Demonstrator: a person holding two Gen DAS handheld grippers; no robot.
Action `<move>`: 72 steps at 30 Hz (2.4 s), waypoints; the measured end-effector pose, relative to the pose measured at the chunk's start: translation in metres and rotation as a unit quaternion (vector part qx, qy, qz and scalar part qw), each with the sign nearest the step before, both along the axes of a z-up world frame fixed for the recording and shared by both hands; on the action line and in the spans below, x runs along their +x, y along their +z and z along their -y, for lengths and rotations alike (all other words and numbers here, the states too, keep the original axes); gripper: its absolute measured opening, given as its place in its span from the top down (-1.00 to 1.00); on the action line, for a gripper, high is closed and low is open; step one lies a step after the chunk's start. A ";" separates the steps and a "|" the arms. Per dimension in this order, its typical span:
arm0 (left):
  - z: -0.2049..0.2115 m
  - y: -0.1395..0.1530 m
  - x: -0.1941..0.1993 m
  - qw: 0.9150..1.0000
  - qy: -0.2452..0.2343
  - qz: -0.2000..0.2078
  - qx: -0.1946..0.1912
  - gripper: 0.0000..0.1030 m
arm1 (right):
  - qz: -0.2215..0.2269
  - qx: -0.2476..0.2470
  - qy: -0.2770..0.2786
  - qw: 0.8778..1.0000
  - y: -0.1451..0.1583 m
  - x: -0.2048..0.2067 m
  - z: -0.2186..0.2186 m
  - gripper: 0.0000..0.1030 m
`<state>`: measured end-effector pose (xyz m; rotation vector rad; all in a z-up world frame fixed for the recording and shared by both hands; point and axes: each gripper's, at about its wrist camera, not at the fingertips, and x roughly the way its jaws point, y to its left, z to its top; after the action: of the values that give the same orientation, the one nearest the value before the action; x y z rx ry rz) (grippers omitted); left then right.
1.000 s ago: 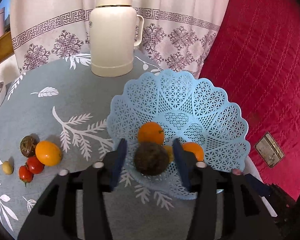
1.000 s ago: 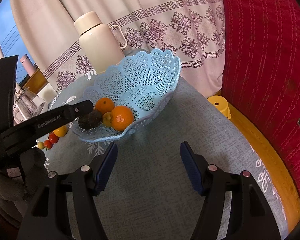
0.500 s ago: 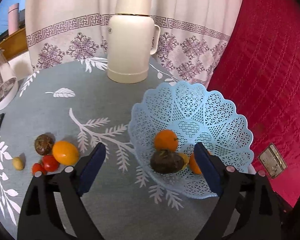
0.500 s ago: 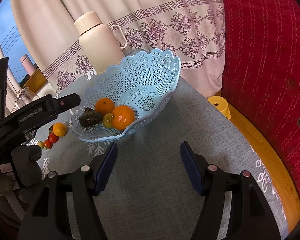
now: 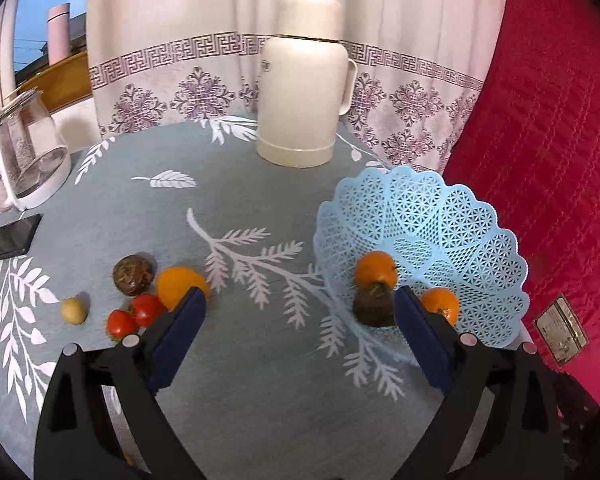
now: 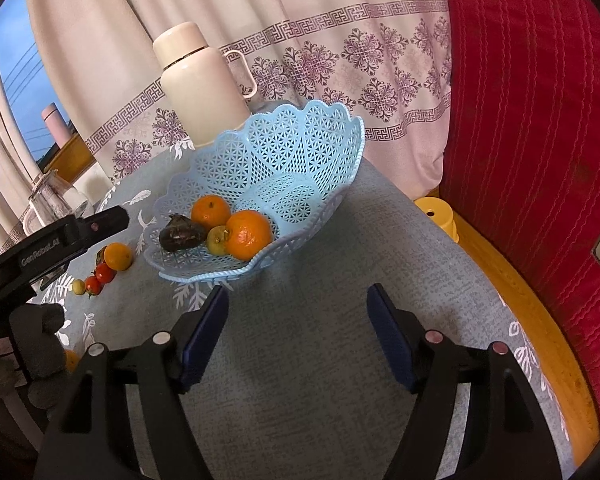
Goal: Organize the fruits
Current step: 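Withdraw the left gripper from the basket toward the large orange, then close the left gripper on the large orange while the right moves toward another orange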
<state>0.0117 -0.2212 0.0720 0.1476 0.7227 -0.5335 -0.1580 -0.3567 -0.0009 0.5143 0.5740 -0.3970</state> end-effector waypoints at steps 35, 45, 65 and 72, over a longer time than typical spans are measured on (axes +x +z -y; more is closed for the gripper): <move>-0.150 -0.028 -0.008 0.992 0.116 -0.036 -0.029 -0.86 | -0.030 0.007 0.048 0.998 0.001 0.008 -0.028 -0.47; -0.174 -0.049 -0.022 0.990 0.124 -0.063 -0.019 -0.89 | -0.034 0.005 0.089 0.995 0.001 0.017 -0.057 -0.47; -0.183 -0.064 -0.027 0.989 0.109 -0.094 -0.038 -0.15 | -0.050 -0.019 0.155 0.986 0.007 0.044 -0.103 -0.47; -0.182 -0.064 -0.033 0.991 0.082 -0.092 -0.055 0.16 | -0.052 -0.031 0.175 0.983 0.010 0.059 -0.117 -0.47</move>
<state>-0.0213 -0.0391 0.0083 -0.0651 0.8746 -0.4321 -0.0992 -0.2399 0.0095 0.3256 0.7370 -0.1069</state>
